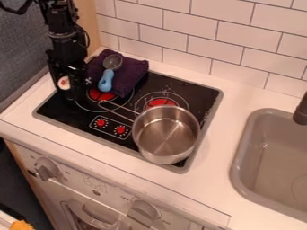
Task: Move the sushi to the upper right side of the burner
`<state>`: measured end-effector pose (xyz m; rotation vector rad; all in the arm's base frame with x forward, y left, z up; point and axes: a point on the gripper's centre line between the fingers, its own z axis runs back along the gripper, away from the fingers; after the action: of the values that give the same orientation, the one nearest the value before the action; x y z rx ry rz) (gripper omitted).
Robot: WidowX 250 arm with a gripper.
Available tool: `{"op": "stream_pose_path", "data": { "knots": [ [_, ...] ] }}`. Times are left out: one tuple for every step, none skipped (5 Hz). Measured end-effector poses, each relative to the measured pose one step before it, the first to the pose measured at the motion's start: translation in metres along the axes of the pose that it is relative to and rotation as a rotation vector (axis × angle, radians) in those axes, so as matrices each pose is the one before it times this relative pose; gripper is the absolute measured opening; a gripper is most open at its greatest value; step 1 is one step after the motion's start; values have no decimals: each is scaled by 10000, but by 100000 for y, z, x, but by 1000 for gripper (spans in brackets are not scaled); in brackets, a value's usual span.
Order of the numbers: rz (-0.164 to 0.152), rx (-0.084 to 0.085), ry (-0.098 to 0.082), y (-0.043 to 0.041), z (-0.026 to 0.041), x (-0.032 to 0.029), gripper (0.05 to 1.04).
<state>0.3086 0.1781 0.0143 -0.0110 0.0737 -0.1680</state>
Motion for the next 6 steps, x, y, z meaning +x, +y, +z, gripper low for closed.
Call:
{"op": "stream_pose_path", "data": {
  "knots": [
    [251, 242, -1207, -1049, 4866, 535, 518],
    [-228, -202, -1235, -4053, 4976, 2032, 503],
    [-745, -906, -206, -4028, 1400, 3383, 502],
    [-953, -398, 1134, -4461, -4648, 1577, 499],
    [-698, 163, 408, -2818, -3136, 1657, 493],
    [-384, 254, 67, -566, -1060, 658, 591]
  ]
}}
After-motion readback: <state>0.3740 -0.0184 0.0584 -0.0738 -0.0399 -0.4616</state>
